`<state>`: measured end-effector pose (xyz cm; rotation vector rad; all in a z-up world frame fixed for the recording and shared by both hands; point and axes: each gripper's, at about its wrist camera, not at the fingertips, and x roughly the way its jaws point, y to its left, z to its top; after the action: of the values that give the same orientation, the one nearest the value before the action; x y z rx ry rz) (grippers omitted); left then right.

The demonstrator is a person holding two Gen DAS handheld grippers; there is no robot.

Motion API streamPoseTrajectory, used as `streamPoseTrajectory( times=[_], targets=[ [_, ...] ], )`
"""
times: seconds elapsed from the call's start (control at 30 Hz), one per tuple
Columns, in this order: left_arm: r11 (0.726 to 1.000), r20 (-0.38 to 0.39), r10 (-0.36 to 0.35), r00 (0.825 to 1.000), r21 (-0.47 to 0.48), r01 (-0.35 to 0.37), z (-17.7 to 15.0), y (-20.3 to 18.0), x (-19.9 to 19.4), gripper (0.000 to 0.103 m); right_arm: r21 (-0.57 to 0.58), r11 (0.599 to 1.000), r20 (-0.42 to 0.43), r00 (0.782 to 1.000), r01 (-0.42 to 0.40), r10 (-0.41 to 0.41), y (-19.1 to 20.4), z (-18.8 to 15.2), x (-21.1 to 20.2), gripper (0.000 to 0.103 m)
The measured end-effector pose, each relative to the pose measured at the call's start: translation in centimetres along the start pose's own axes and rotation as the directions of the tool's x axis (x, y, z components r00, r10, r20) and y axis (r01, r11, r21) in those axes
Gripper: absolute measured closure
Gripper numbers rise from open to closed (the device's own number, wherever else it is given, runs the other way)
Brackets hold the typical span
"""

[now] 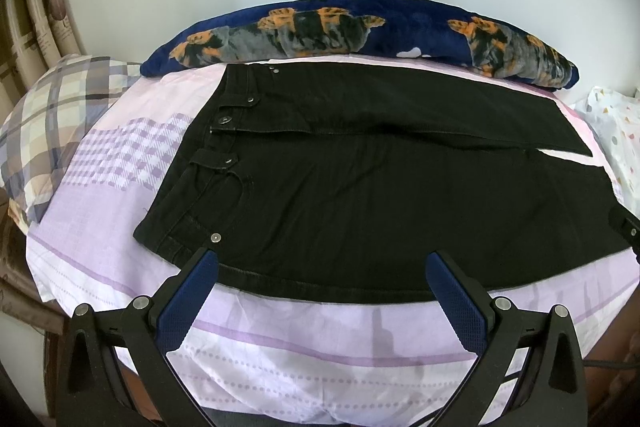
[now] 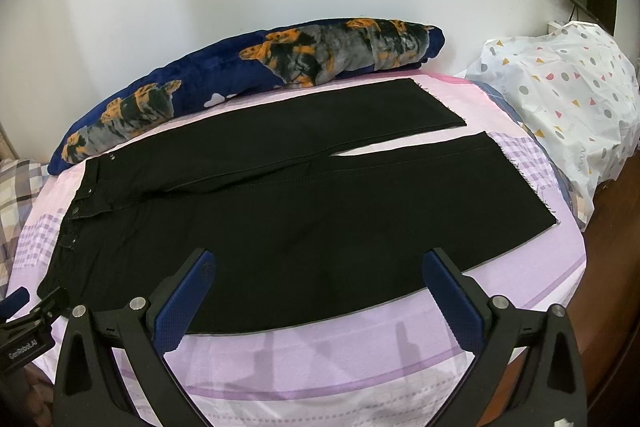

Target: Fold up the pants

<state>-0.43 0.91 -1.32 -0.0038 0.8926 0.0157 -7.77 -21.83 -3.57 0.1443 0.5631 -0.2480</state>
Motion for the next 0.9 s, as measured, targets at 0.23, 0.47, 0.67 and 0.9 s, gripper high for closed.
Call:
streamPoseTrajectory(
  times=[0.23,0.47,0.67,0.9],
  targets=[
    [1.000,-0.001,0.000,1.000,0.000,0.000,-0.2,0.0,0.1,0.000,-0.002,1.000,0.001,1.000,0.004,-0.004,0.2,0.0,0.1,0.000],
    [1.000,-0.004,-0.002,1.000,0.000,0.002,-0.3,0.0,0.1,0.000,-0.003,1.000,0.002,1.000,0.006,-0.006,0.1,0.0,0.1,0.000],
    [1.000,-0.014,-0.009,1.000,-0.019,0.008,-1.2,0.4,0.7,0.000,0.018,1.000,0.000,1.000,0.003,-0.003,-0.3,-0.3,0.3,0.000],
    [0.997,-0.042,-0.013,0.999,-0.079,0.010,1.5,3.7,2.2,0.000,0.075,0.996,-0.014,0.999,-0.041,0.043,-0.9,0.1,0.8,0.000]
  ],
)
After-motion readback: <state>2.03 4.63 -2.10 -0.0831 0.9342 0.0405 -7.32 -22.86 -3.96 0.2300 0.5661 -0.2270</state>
